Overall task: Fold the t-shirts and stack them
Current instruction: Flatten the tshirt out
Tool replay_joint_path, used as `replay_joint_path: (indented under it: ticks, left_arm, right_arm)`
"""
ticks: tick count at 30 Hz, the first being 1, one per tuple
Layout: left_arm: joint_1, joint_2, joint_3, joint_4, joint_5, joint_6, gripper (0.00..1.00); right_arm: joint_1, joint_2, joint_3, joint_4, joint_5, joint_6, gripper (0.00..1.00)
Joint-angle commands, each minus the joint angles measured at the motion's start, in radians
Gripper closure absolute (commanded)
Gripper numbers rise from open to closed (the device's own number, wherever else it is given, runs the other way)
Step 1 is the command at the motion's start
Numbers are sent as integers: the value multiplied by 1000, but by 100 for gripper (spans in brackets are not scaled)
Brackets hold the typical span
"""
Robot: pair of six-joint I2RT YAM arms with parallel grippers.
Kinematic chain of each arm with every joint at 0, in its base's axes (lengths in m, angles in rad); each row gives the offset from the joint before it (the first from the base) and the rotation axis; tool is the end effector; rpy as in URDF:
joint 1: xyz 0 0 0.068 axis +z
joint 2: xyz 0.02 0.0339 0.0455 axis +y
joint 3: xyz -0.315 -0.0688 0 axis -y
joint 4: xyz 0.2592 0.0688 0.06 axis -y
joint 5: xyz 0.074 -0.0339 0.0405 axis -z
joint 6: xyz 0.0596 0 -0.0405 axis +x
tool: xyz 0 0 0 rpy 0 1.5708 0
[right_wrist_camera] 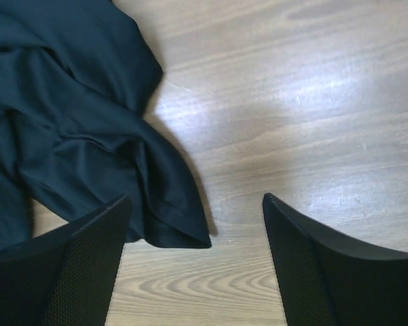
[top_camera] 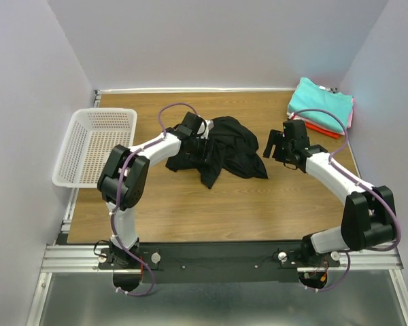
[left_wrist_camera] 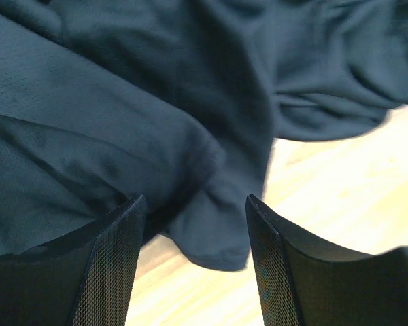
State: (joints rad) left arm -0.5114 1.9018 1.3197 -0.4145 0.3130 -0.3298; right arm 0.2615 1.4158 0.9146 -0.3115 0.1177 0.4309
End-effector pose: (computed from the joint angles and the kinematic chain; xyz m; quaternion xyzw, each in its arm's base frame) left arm 0.3772 -0.2327 0.2093 0.1299 0.9394 -0.2507 0.1943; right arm 0.3101 0.0757 0.2561 0.1001 0.9222 0.0739 0.3660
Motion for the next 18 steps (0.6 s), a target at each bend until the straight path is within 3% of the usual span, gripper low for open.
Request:
replay_joint_path:
  ticks: [1,9,11,18]
  left_arm:
    - [-12,46,71,-59,-49,1,32]
    - [-33,108,110,-101,-126,-3,33]
    - [-39,109,107,-102,-140,-11,38]
    - [-41,102,88,-89,-153,-26,48]
  right_arm:
    - [-18,49,-22,-24,-102,3,20]
    - [-18,150,-13,-26,-344,-110,32]
    - [-18,181,-13,-31,-358,-119,37]
    - [-19,222,-11,-32,-348,-127,38]
